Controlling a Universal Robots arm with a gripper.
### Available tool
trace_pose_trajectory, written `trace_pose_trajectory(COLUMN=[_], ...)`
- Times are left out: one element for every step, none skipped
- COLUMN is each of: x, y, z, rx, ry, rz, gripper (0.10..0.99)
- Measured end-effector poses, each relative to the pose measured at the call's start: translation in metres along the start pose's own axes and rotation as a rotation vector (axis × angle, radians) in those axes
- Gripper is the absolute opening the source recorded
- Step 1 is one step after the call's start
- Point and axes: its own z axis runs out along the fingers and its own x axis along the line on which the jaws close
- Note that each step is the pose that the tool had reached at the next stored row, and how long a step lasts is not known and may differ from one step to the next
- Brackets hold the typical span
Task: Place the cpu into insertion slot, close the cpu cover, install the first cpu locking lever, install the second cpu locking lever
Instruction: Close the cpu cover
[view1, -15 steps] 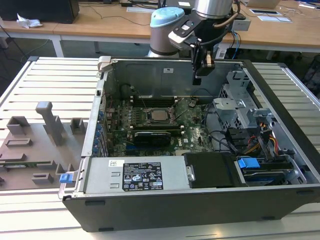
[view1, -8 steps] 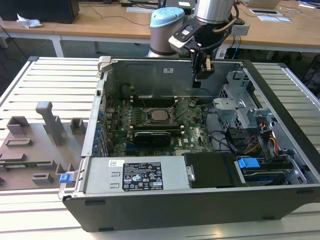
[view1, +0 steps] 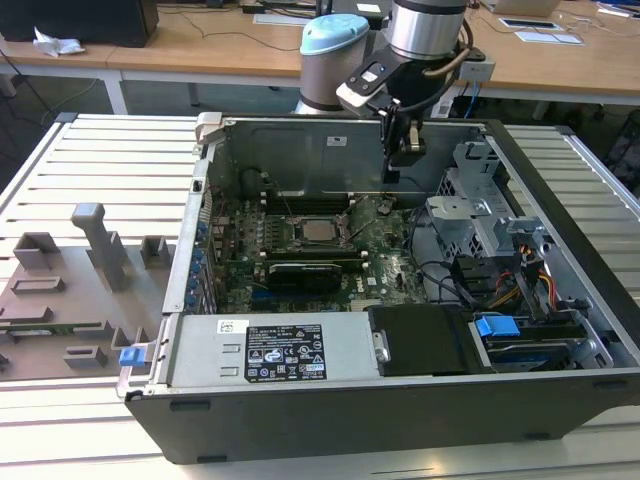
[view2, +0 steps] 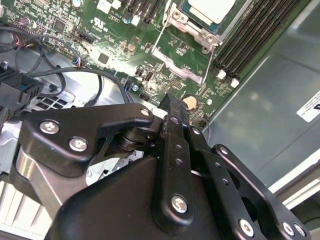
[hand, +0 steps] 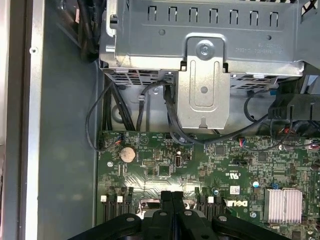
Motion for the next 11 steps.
trace_pose_trajectory(x=[0.0, 0.0001, 0.0001, 0.0001, 0.0001, 0.0001, 0.0001, 0.0002, 0.0002, 0.0002, 0.0002], y=[0.0, 0.0, 0.0, 0.0001, 0.0002, 0.0002, 0.0003, 0.0003, 0.0004, 0.0005, 0.0005], z=[0.0009, 0.0018, 0.0028, 0.0033, 0.0043, 0.0056, 0.0064, 0.0071, 0.0086, 0.0097, 0.0105], rx=[0.0, 0.0, 0.0, 0.0, 0.001, 0.001, 0.001, 0.001, 0.001, 0.002, 0.002], ry=[0.0, 0.0, -0.0001, 0.0, 0.0, 0.0, -0.0001, 0.0001, 0.0, 0.0001, 0.0], rz=[0.0, 0.0, 0.0, 0.0, 0.0, 0.0, 0.0, 0.0, 0.0, 0.0, 0.0], gripper=[0.106, 0.106, 0.106, 0.106, 0.106, 0.106, 0.106, 0.106, 0.106, 0.106, 0.106])
